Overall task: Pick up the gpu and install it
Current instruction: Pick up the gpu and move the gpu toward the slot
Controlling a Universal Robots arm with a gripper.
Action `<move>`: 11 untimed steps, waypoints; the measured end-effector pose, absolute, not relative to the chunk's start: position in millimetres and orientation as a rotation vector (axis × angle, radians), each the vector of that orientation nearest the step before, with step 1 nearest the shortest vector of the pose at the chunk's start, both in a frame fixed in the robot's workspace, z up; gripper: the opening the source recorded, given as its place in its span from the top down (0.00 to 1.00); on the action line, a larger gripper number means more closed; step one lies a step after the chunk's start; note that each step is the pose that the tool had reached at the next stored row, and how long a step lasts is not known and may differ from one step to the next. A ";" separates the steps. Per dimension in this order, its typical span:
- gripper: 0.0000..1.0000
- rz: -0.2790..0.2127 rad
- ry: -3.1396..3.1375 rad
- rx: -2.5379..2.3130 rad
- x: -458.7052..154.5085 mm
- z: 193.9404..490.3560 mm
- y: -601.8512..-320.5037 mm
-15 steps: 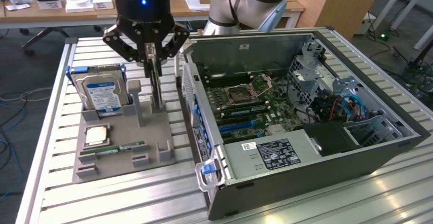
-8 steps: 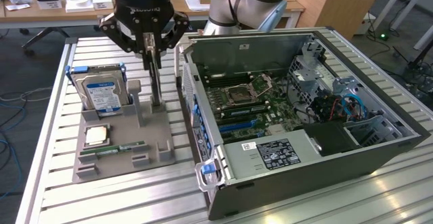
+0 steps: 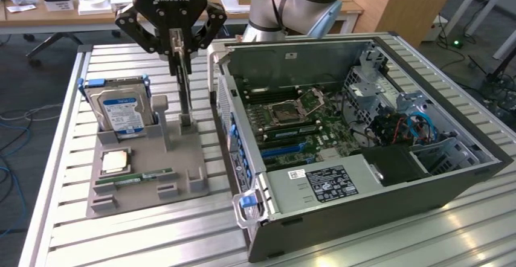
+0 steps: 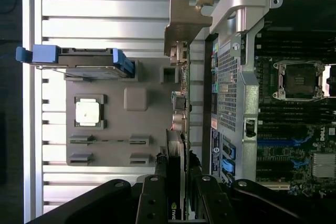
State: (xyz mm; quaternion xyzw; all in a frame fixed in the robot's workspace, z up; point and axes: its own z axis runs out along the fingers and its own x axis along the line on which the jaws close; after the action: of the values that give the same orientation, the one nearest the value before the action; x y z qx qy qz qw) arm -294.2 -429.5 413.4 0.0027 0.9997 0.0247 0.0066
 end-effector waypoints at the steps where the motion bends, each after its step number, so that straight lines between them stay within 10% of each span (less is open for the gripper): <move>1: 0.74 0.077 3.127 0.009 -294.2 413.4 -429.5; 11: 0.74 0.077 3.128 0.008 -286.8 414.3 -429.5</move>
State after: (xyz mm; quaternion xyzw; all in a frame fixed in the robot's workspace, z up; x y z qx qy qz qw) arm -286.8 -429.5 414.3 0.0027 0.9997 0.0247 0.0065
